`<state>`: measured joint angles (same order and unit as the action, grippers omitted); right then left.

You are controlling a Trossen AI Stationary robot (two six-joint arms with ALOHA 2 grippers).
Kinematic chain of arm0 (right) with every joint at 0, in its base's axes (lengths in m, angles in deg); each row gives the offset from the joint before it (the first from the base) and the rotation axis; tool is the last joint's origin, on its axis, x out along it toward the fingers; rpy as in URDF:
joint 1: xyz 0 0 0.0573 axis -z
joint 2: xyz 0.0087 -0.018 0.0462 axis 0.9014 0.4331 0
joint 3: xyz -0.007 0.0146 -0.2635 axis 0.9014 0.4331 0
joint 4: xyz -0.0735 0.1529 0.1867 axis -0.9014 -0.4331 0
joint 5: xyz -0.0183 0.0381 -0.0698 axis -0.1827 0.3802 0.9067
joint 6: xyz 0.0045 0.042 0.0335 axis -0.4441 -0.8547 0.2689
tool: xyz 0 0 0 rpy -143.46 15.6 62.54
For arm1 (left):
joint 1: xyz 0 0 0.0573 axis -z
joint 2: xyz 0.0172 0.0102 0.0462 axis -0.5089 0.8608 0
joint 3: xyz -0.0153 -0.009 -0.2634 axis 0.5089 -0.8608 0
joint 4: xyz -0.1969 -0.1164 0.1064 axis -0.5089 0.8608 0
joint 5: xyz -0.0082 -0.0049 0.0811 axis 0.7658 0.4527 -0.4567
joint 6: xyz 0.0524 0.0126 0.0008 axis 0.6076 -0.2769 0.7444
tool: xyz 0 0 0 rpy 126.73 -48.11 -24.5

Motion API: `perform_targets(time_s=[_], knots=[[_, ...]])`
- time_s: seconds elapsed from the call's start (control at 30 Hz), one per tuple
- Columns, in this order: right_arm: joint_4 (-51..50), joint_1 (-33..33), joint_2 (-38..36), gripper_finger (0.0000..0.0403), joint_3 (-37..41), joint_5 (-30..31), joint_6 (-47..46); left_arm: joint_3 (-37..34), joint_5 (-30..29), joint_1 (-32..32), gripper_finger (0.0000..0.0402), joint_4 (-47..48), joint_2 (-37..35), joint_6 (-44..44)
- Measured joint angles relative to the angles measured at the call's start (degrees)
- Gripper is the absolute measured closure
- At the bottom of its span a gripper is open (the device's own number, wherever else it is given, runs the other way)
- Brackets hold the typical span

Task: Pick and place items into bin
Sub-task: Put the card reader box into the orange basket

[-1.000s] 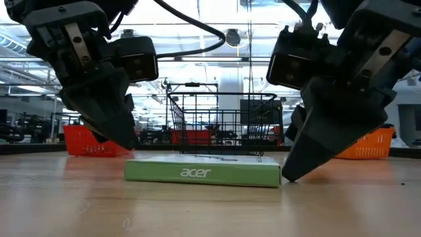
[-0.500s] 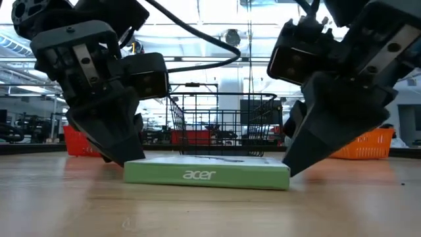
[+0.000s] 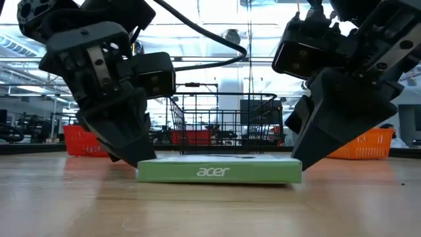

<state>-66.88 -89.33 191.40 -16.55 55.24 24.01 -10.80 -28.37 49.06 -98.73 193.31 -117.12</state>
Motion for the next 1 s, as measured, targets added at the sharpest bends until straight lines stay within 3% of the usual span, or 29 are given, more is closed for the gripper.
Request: perform_targets(time_s=[0.33, 0.5, 0.63, 0.77, 0.87, 1.0], knots=[[-11.69, 0.70, -11.51, 0.0403, -0.14, 6.05, 2.06, 0.10, -2.67, -1.15, 0.0389, -1.80, 0.17, 0.06], [-9.60, 2.06, -14.53, 0.0403, -0.14, 3.86, 3.75, 0.15, -6.82, -1.48, 0.0394, -2.95, 0.30, 0.82], [1.06, 3.06, -13.10, 0.0402, -0.11, -2.91, 7.55, 0.43, -7.60, -1.82, 0.0378, -3.57, 0.26, 0.95], [10.90, 2.97, -11.17, 0.0397, 0.00, -4.81, 7.74, 0.47, -6.93, -1.81, 0.0379, -3.22, 0.15, 1.95], [12.01, 3.48, -11.06, 0.0392, 0.00, -8.77, 6.70, 0.43, -6.45, -1.56, 0.0387, -2.74, 0.15, 3.83], [7.66, 4.74, -11.06, 0.0370, 0.04, -6.26, 0.64, 0.37, -5.46, -0.96, 0.0398, -2.89, 0.15, 6.97]])
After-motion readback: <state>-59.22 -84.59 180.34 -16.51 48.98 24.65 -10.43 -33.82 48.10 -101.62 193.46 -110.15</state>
